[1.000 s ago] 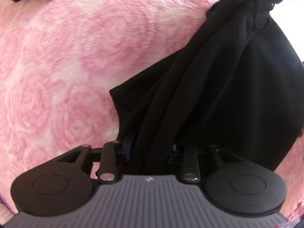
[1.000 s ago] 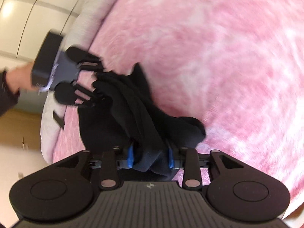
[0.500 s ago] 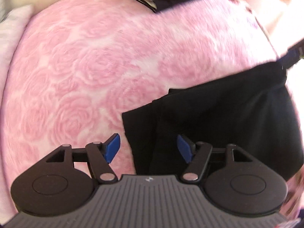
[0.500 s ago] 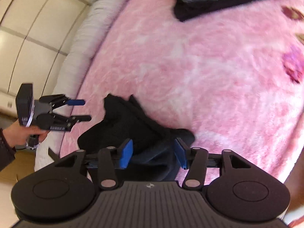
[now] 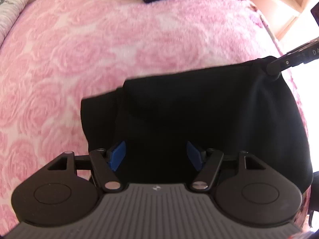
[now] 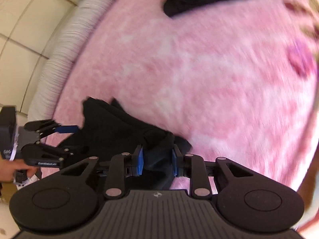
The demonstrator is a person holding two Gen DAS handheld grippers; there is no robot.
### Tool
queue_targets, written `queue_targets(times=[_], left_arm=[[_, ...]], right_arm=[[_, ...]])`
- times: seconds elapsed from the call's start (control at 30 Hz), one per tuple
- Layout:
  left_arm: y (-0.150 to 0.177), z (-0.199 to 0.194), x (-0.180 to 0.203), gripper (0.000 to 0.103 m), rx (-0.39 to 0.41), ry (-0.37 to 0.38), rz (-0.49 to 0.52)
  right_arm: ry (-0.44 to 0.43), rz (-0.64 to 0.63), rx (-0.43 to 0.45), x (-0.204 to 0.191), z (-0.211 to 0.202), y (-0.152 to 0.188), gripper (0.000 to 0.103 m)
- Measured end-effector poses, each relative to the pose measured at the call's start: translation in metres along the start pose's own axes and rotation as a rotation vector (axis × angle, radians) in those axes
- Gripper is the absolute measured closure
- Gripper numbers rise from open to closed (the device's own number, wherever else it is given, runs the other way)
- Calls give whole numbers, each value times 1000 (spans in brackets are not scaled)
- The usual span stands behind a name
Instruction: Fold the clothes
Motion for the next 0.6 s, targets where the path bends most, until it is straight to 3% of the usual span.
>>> queue_targets(times=[0.13, 0.33, 0.57, 0.6], left_arm=[[15, -7, -11, 39, -9, -41, -53], [25, -20, -36, 41, -1, -49, -164], [-6, -10, -49, 41, 74, 13, -216], [-12, -6, -49, 46, 80, 22, -221]], right_arm=[[31, -46, 26, -6, -12, -1, 64], [76, -216, 65, -32, -34, -4, 60], [77, -274, 54, -38, -30, -7, 58], [76, -286, 52, -38, -30, -6, 58]])
Point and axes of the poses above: each gripper's, at about its wrist camera, not at the fingertips, and z roughly the way its jaws point, x to its right, y to its underside, the point moved 2 cm from there along z, roughly the way its jaws point, and after that the axes turned 6 degrees about -z, right-handed, at the moved point
